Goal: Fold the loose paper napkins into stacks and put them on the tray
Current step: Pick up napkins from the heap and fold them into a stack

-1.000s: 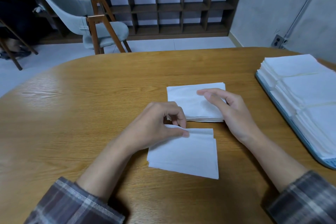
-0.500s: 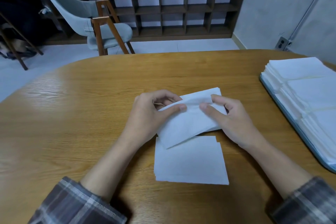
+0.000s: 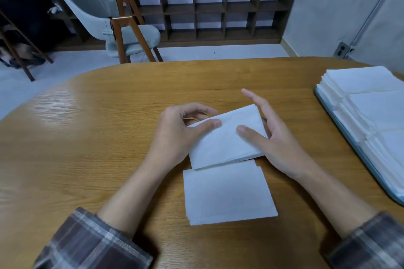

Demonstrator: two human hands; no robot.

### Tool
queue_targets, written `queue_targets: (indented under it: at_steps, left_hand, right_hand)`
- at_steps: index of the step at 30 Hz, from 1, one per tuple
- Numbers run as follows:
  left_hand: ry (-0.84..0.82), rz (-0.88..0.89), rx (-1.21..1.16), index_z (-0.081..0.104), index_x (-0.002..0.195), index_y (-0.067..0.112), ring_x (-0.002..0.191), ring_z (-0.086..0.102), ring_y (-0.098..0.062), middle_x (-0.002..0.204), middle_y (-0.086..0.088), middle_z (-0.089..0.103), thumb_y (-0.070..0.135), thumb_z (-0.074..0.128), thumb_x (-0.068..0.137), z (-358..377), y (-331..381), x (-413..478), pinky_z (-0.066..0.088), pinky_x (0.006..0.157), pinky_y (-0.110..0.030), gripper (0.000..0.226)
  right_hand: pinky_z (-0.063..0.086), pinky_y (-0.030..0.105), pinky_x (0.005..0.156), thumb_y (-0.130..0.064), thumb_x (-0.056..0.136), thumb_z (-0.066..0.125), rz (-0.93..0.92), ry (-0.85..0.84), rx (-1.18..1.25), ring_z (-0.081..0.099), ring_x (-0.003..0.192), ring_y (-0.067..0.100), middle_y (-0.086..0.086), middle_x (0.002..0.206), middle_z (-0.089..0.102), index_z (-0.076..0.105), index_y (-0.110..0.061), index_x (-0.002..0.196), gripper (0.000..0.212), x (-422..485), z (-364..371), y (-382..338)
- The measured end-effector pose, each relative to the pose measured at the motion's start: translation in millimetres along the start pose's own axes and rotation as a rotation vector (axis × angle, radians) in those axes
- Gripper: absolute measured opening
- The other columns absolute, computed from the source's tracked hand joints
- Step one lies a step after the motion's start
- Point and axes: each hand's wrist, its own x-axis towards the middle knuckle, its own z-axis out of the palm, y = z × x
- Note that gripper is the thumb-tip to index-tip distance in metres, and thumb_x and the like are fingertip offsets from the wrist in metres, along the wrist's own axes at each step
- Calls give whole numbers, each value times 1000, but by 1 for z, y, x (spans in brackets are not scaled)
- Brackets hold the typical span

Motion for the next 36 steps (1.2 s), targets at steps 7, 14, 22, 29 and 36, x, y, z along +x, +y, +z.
queue_targets:
  at_steps: [7,14,22,29,36]
  left_hand:
    - [181,150,215,69,126,34,105,63,0,117,15,66,46,79,89,-3,-1,-1,49,80,-13,41]
    - [-136,-188,-222,53,142,34,90,79,-12,102,4,81,20,79,93,2,18,-8,58,70,-19,57]
    - [-69,-91,-62,48,146,35,93,74,-2,102,10,79,20,79,94,1,5,-6,61,77,-25,62]
    - [-60,216,466,59,128,34,109,55,-1,127,14,51,45,89,80,4,-2,-6,42,87,-12,58]
    - [-500,139,416,82,92,31,69,57,-9,83,10,69,42,96,72,10,-7,-10,48,64,-24,28]
  right_hand:
    - [62,34,85,-9,98,66,-15,97,216,73,111,26,4,123,74,45,-46,151,68,3,-6,0]
    - [59,50,98,-14,97,68,37,127,257,70,120,30,7,134,69,46,-51,145,64,8,-9,6]
    - [51,35,108,-21,89,78,37,-2,219,63,131,16,-5,135,71,76,-23,126,37,6,-14,9]
    - [42,11,102,-2,97,71,-32,283,-183,65,117,-5,-20,112,78,82,-20,108,24,11,-21,21]
    - [40,6,99,-2,97,70,-31,313,-192,64,115,-10,-26,110,77,81,-23,105,26,12,-21,25]
